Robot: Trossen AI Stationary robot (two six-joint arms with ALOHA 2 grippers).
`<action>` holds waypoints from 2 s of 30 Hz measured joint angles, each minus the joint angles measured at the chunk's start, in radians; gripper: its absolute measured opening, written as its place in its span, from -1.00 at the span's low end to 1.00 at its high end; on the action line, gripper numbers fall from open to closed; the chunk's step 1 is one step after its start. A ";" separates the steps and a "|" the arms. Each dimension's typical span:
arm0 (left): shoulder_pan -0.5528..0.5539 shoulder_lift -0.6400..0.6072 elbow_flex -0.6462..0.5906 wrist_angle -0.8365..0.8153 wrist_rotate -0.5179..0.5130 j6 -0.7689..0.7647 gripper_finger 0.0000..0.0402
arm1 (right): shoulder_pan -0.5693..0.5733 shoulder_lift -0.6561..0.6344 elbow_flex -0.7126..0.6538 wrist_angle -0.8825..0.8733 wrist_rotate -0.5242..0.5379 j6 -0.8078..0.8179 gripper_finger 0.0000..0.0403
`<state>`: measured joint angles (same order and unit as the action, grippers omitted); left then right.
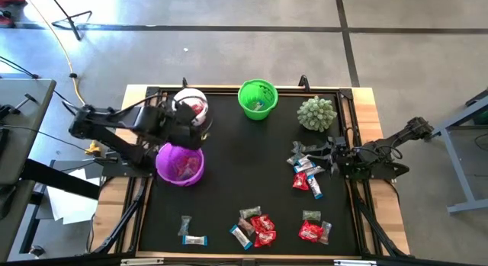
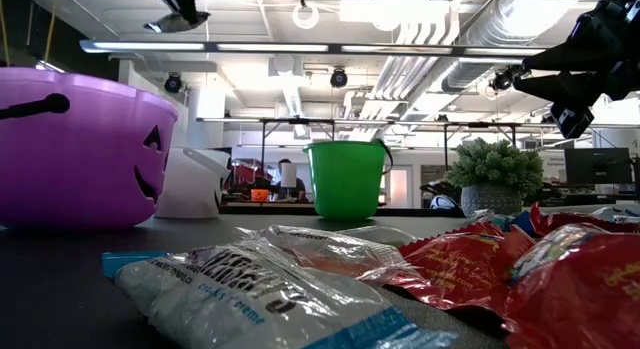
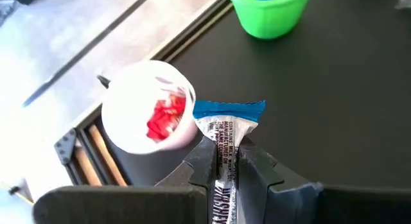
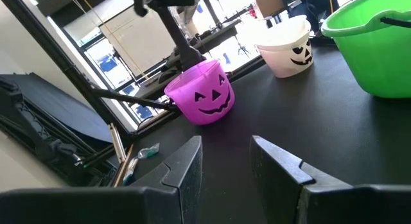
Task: Sort candy
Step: Put the white chocolate into the green bucket
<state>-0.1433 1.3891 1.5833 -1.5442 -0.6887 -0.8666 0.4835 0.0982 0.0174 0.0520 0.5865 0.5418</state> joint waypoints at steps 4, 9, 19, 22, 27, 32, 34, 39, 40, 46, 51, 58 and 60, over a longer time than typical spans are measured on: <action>0.117 0.000 0.000 0.122 0.004 0.185 -0.84 | 0.000 0.000 0.000 0.000 0.000 0.000 -0.37; 0.274 0.016 0.000 0.361 0.076 0.440 -0.84 | 0.000 0.000 0.000 0.000 0.000 0.000 -0.37; 0.516 0.151 0.000 0.767 0.294 0.766 -0.84 | 0.000 0.000 0.000 0.000 0.000 0.000 -0.37; 0.560 0.189 0.000 0.856 0.365 0.803 -0.84 | 0.000 0.000 0.000 0.000 0.001 0.000 -0.37; 0.612 0.246 0.000 0.993 0.454 0.843 -0.84 | 0.000 0.000 0.000 0.000 0.000 0.000 -0.37; 0.648 0.320 0.000 1.140 0.546 0.878 -0.84 | 0.000 0.000 0.000 0.000 0.001 0.000 -0.37; 0.656 0.350 0.000 1.181 0.570 0.878 -0.84 | 0.000 0.000 0.000 0.000 0.001 0.000 -0.37; 0.660 0.406 0.000 1.230 0.609 0.800 -0.83 | 0.000 0.000 0.000 0.000 0.001 0.000 -0.37; 0.660 0.410 -0.001 1.228 0.613 0.761 -0.82 | 0.000 0.000 0.000 0.000 0.001 0.000 -0.37; 0.659 0.416 0.000 1.238 0.659 0.659 -0.59 | 0.000 0.000 0.000 0.000 0.001 0.000 -0.37; 0.642 0.416 0.000 1.229 0.659 0.659 -0.33 | 0.000 0.000 0.000 0.000 0.001 0.000 -0.37; 0.608 0.405 0.000 1.153 0.668 0.659 -0.20 | 0.000 0.000 0.000 0.000 0.001 0.000 -0.37; 0.596 0.385 0.000 1.088 0.670 0.658 -0.20 | 0.000 0.000 0.000 0.000 0.001 0.000 -0.37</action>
<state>0.4527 1.7745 1.5829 -0.4564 -0.0188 -0.2085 0.4831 0.0982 0.0177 0.0518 0.5873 0.5419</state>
